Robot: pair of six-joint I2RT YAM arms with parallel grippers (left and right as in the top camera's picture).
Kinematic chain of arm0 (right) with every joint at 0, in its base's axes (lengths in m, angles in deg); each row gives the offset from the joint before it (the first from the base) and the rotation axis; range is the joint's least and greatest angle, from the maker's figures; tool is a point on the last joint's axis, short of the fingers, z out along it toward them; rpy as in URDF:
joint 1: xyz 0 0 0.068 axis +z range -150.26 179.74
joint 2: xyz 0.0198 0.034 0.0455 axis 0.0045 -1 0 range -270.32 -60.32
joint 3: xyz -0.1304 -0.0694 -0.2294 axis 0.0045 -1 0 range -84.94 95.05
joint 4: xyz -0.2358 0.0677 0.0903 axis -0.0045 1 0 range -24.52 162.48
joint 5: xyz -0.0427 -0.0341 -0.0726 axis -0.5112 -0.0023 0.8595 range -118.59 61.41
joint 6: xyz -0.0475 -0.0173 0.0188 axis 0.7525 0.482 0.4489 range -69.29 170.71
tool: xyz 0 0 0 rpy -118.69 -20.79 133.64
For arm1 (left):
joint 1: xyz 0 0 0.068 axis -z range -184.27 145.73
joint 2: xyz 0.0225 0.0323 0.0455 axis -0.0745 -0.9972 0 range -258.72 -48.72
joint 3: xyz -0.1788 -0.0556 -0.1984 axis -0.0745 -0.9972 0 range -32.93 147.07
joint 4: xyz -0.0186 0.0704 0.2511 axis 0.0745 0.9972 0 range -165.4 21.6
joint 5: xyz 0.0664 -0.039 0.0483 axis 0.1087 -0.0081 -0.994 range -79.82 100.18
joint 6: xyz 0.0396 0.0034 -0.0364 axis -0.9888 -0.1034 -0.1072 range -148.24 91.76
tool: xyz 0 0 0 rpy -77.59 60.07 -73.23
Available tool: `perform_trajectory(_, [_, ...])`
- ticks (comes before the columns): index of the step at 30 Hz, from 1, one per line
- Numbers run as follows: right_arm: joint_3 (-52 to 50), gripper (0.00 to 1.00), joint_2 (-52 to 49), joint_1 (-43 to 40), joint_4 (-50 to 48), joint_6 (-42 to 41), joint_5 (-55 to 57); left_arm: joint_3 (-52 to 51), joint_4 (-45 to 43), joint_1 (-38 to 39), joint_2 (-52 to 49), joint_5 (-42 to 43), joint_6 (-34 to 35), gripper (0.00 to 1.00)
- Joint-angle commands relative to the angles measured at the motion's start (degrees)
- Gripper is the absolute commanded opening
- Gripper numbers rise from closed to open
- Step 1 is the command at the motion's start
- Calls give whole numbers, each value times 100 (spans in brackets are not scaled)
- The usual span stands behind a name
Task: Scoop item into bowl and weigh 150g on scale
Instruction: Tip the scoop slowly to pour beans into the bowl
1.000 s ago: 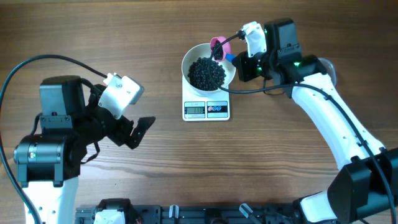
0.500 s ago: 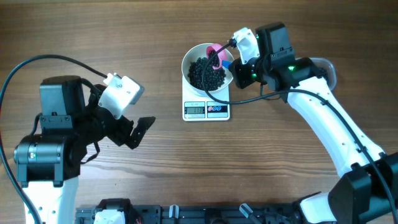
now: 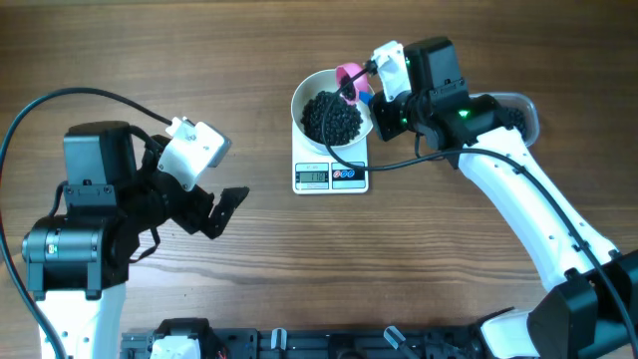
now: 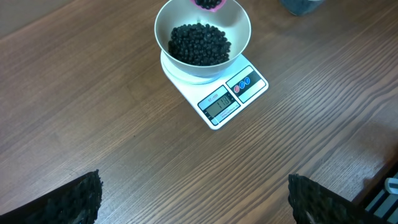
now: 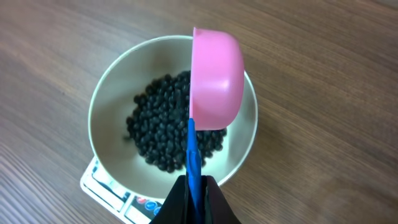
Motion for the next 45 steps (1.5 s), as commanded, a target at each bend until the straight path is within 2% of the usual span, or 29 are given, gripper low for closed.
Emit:
perform_trajectory(1, [-9, 4, 192, 81, 22, -125, -385, 87, -13, -42, -22, 111, -111, 100])
perform_trajectory(4, [-9, 4, 192, 109, 61, -293, -422, 87, -13, -42, -22, 111, -111, 100])
perform_trajectory(7, [-9, 4, 210, 127, 114, -236, 214, 87, -13, -42, -22, 111, -111, 100])
perform_trajectory(9, [-9, 4, 210, 166, 28, -236, -129, 87, -13, -42, -22, 111, -111, 100])
perform_trajectory(12, [-9, 4, 216, 175, 20, -350, 356, 87, -13, -42, -22, 111, -111, 100])
perform_trajectory(14, [-9, 4, 214, 254, -15, -319, -66, 87, -15, -42, -22, 111, -111, 100])
perform_trajectory(16, [-9, 4, 234, 286, 195, -22, 463, 87, -13, -42, -22, 111, -111, 100])
perform_trajectory(17, [-9, 4, 234, 286, 105, -162, 645, 87, -13, -42, -22, 111, -111, 100])
perform_trajectory(19, [-9, 4, 234, 310, -13, -44, 339, 87, -13, -42, -22, 111, -111, 100])
perform_trajectory(21, [-9, 4, 254, 308, -2, 74, 1056, 87, -13, -42, -22, 111, -111, 100])
perform_trajectory(24, [-9, 4, 245, 328, -184, 74, 407, 87, -13, -42, -22, 111, -111, 100])
perform_trajectory(26, [-9, 4, 247, 330, -28, 94, 946, 87, -13, -42, -22, 111, -111, 100])
perform_trajectory(29, [-9, 4, 247, 352, -33, 22, 437, 87, -13, -42, -22, 111, -111, 100])
perform_trajectory(45, [-9, 4, 247, 352, 129, 4, 422, 87, -13, -42, -22, 111, -111, 100])
